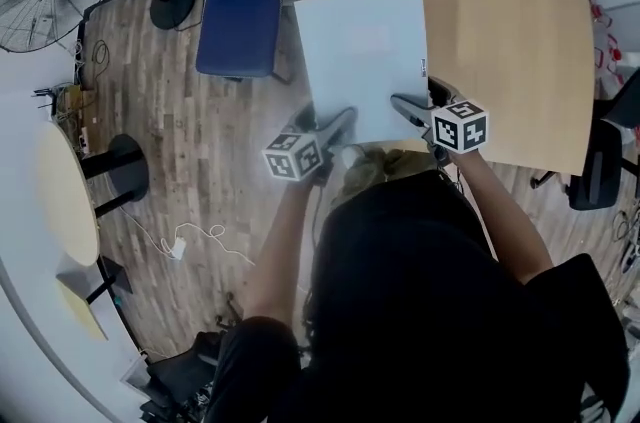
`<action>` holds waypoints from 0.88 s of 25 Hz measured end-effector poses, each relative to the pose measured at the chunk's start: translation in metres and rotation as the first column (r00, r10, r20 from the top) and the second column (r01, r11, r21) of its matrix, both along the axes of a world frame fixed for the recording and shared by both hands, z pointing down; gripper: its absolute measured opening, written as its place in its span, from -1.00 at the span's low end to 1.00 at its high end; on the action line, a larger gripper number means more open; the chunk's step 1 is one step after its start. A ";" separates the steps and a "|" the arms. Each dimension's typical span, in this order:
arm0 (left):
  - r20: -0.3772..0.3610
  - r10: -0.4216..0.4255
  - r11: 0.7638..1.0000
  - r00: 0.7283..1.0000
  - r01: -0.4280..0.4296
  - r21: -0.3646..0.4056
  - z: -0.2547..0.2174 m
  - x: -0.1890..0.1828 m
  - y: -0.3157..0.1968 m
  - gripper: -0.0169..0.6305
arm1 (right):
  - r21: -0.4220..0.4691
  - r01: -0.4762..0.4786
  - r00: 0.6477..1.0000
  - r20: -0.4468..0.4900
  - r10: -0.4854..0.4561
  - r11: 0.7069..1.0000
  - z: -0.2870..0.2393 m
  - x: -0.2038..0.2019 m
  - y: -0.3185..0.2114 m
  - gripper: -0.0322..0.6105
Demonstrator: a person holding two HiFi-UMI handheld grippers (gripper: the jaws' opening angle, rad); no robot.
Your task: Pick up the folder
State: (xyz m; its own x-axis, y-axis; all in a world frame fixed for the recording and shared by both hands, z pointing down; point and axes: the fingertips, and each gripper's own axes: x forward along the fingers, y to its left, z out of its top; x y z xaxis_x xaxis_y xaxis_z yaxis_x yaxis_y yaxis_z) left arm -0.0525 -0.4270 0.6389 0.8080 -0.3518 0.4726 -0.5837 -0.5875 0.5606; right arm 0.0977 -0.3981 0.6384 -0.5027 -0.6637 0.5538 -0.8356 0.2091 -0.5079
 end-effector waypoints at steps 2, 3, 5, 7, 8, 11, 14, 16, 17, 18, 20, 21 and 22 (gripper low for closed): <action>-0.009 -0.029 0.998 1.000 0.030 0.059 -0.024 -0.008 -0.001 0.32 | 0.049 0.027 1.000 -0.008 -0.027 0.998 -0.023 -0.007 -0.005 0.39; -0.014 -0.045 0.995 0.999 0.047 0.091 -0.037 -0.012 -0.002 0.31 | 0.075 0.037 0.999 -0.010 -0.036 0.996 -0.035 -0.010 -0.007 0.39; -0.027 -0.075 0.985 0.997 0.078 0.152 -0.064 -0.022 -0.006 0.31 | 0.127 0.052 0.999 -0.012 -0.051 0.991 -0.059 -0.020 -0.014 0.39; -0.038 -0.097 0.972 0.995 0.103 0.211 -0.090 -0.035 -0.012 0.31 | 0.170 0.077 0.997 -0.019 -0.075 0.982 -0.084 -0.032 -0.023 0.39; -0.040 -0.106 0.964 0.994 0.112 0.241 -0.103 -0.042 -0.015 0.31 | 0.193 0.097 0.995 -0.030 -0.093 0.976 -0.098 -0.039 -0.028 0.39; -0.046 -0.137 0.932 0.989 0.145 0.331 -0.142 -0.067 -0.023 0.31 | 0.279 0.158 0.987 -0.079 -0.142 0.947 -0.140 -0.064 -0.044 0.39; -0.081 -0.173 0.902 0.982 0.191 0.387 -0.180 -0.090 -0.029 0.31 | 0.360 0.195 0.980 -0.104 -0.169 0.912 -0.181 -0.087 -0.055 0.40; -0.108 -0.196 0.885 0.975 0.223 0.408 -0.200 -0.105 -0.031 0.31 | 0.401 0.211 0.977 -0.107 -0.183 0.891 -0.204 -0.101 -0.060 0.40; -0.119 -0.204 0.877 0.972 0.236 0.419 -0.209 -0.111 -0.031 0.31 | 0.420 0.219 0.976 -0.111 -0.190 0.881 -0.213 -0.108 -0.062 0.40; -0.127 -0.210 0.869 0.969 0.244 0.430 -0.216 -0.117 -0.032 0.31 | 0.438 0.228 0.973 -0.116 -0.197 0.870 -0.222 -0.113 -0.063 0.40; -0.132 -0.219 0.855 0.967 0.256 0.451 -0.229 -0.127 -0.031 0.31 | 0.467 0.246 0.969 -0.128 -0.210 0.849 -0.236 -0.124 -0.065 0.40; -0.133 -0.223 0.848 0.966 0.260 0.462 -0.235 -0.132 -0.030 0.31 | 0.477 0.253 0.967 -0.133 -0.216 0.841 -0.242 -0.129 -0.064 0.40; -0.133 -0.227 0.841 0.965 0.263 0.472 -0.240 -0.136 -0.028 0.31 | 0.483 0.259 0.966 -0.137 -0.220 0.836 -0.247 -0.133 -0.064 0.40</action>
State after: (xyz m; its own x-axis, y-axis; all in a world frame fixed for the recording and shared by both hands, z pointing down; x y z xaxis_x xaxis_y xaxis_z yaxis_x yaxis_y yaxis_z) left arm -0.1890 -0.4551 0.3991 0.6890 -0.7114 0.1385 -0.7152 -0.6365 0.2887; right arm -0.0358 -0.4617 0.3918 -0.6534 -0.7223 0.2266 -0.7567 0.6142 -0.2240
